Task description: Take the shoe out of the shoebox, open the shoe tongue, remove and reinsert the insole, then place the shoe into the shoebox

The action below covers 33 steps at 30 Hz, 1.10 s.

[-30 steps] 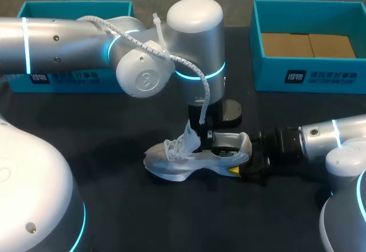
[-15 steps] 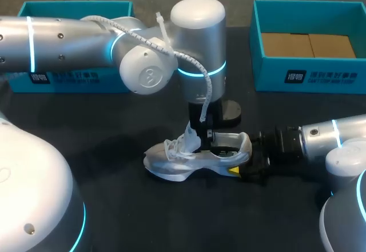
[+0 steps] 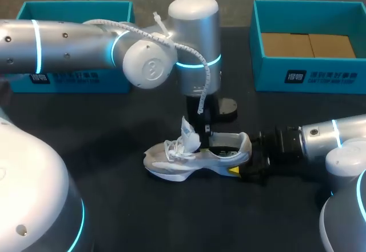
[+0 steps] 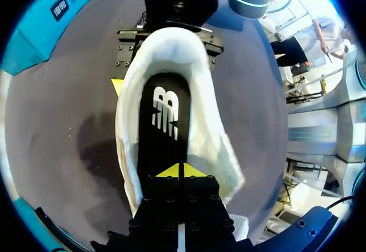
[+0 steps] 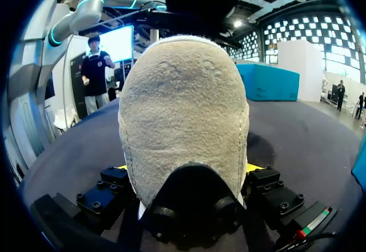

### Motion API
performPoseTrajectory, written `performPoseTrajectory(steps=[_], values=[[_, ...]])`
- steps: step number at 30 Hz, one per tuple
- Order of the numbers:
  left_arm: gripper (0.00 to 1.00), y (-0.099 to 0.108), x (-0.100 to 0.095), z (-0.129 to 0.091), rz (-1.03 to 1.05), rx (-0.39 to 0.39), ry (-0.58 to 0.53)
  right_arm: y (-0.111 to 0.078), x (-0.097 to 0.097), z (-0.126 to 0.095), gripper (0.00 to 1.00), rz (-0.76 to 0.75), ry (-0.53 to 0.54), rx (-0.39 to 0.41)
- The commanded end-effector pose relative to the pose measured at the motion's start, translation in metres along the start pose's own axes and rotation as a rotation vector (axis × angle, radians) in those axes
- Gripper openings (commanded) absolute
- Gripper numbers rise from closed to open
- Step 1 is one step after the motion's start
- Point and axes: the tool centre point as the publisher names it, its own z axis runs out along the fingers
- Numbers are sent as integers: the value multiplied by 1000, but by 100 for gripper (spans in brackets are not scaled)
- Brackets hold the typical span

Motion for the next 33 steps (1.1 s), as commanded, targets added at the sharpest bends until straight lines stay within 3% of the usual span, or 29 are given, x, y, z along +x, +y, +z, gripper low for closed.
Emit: performPoseTrajectory(steps=[1,10,33], values=[[0,-8,-6,12,5,-13,26,0,1,2,0,1,-1,4],[0,-4,7,21,56,-7,-39,0,1,2,0,1,-1,4],[0,-5,6,52,85,19,-187,0,1,2,0,1,-1,4]])
